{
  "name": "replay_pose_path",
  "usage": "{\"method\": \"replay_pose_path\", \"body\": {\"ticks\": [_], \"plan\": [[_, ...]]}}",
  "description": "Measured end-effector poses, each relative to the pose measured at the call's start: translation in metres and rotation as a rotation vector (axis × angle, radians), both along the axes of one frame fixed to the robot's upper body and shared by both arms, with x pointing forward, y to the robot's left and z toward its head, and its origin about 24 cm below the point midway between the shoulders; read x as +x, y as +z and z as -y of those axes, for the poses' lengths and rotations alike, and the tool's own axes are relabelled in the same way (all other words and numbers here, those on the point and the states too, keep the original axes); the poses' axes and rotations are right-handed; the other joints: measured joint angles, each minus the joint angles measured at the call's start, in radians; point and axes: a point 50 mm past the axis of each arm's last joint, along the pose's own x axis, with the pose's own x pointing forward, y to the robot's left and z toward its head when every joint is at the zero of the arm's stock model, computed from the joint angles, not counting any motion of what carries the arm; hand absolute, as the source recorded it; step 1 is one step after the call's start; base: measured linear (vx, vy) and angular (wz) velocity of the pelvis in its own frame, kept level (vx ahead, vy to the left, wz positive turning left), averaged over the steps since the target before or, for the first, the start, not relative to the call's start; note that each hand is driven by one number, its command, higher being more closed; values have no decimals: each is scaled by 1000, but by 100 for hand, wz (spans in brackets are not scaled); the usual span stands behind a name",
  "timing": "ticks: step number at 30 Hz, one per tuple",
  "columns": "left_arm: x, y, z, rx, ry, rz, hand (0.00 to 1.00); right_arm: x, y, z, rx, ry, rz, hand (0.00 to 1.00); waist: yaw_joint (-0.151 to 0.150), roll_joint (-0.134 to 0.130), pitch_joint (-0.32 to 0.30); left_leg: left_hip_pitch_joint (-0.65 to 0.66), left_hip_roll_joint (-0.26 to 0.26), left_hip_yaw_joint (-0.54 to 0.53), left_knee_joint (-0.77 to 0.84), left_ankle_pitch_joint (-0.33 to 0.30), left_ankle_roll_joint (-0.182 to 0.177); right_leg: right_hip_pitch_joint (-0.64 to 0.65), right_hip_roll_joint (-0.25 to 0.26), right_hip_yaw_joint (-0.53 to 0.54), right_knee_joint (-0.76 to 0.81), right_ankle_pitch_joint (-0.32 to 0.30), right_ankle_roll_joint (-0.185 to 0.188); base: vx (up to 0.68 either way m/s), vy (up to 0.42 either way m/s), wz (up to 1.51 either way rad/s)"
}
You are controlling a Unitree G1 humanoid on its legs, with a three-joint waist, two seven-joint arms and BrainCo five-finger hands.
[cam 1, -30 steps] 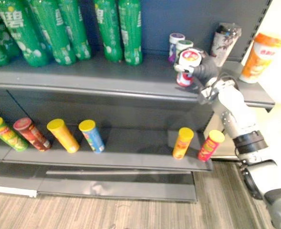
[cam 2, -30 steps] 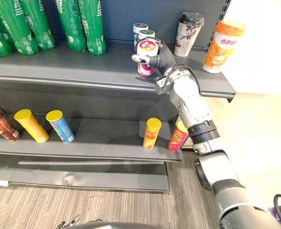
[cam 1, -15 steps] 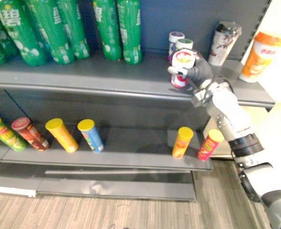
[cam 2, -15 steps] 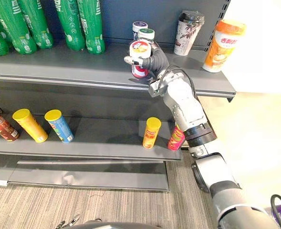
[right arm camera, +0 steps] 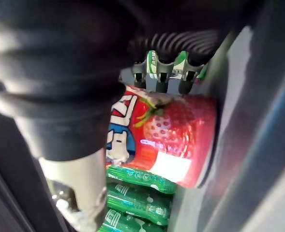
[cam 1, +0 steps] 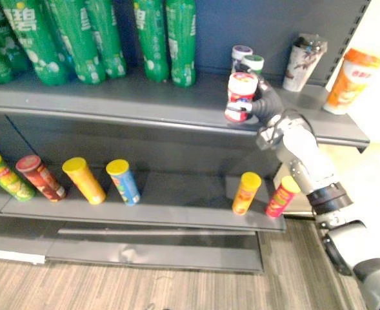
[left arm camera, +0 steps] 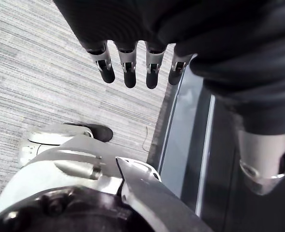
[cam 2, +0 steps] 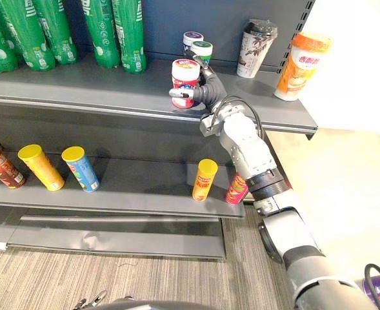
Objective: Put the gum and the chips on the shelf.
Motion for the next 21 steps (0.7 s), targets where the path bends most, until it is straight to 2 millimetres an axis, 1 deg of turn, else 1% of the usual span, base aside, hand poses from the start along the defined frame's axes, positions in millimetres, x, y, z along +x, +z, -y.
{"method": "replay_pose_path", "body": {"ticks": [6,14,18,21], "plan": [[2,0,0,-2,-14,3,0,-1,3,0,9,0,22,0,1,-4,2,-3,1,10,0,3,-5,-12,0,6,3,0,0,16,14,-5],[5,2,-3,3,-21,13,0,-2,7,0,16,-12,52,0,1,-19,13,0,1,19,0,7,-11,-15,0,14,3,0,0,10,8,-3],[6,2,-2,1,-23,18,0,-3,13,0,35,-19,68,0,-1,-22,16,0,2,20,0,8,-12,-16,1,14,2,0,1,0,0,0],[8,2,-2,-3,-28,30,0,-3,20,0,40,-29,87,0,-3,-20,30,0,3,21,0,9,-13,-18,3,14,2,1,2,2,3,-2]]}}
